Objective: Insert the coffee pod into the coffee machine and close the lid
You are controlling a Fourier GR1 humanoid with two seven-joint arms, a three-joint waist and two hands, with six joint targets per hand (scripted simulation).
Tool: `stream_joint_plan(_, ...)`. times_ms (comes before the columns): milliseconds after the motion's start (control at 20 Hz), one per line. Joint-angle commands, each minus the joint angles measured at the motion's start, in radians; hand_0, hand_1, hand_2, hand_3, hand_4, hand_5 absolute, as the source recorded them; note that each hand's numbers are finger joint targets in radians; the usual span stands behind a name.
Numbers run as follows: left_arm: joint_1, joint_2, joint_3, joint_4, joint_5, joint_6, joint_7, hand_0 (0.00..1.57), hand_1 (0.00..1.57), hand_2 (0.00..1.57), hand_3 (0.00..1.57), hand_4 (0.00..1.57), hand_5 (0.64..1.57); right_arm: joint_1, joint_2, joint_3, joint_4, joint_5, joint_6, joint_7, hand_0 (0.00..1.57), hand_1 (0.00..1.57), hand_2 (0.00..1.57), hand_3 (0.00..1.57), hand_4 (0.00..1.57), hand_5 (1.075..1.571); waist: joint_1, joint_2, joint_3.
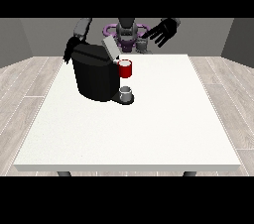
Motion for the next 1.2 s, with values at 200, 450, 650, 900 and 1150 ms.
stream_joint_plan(200,0.322,-0.180,0.122,0.030,0.202,-0.059,-0.058,0.00,0.00,0.00,0.00,0.42,1.571,0.142,0.007,-0.016,-0.017,-0.036,0.027,-0.018,0.00,0.00,0.00,0.00,0.00,1.571,0.136,-0.266,0.0016)
stream_joint_plan(450,0.372,-0.182,0.101,0.008,0.198,-0.056,-0.012,0.00,0.00,0.00,0.00,0.44,1.571,0.067,0.025,0.044,-0.101,-0.058,0.102,0.006,0.00,0.00,0.00,0.00,0.00,1.571,0.158,-0.303,0.0021)
stream_joint_plan(650,0.431,-0.174,0.096,-0.031,0.229,-0.089,-0.005,0.00,0.00,0.00,0.00,0.41,1.571,0.043,0.006,0.071,-0.134,-0.046,0.133,-0.009,0.00,0.00,0.00,0.00,0.06,1.571,0.191,-0.298,0.0022)
stream_joint_plan(900,0.460,-0.191,0.045,-0.104,0.320,-0.048,0.048,0.00,0.00,0.00,0.00,0.43,1.571,-0.022,-0.080,0.075,-0.156,-0.046,0.223,0.029,0.00,0.00,0.00,0.00,0.24,1.571,0.181,-0.290,0.0022)
stream_joint_plan(1150,0.491,-0.170,0.031,-0.245,0.341,-0.134,0.066,0.00,0.00,0.00,0.00,0.40,1.571,-0.142,-0.064,0.020,-0.136,-0.064,0.148,0.131,0.00,0.00,0.00,0.00,0.00,1.571,0.229,-0.197,0.0021)
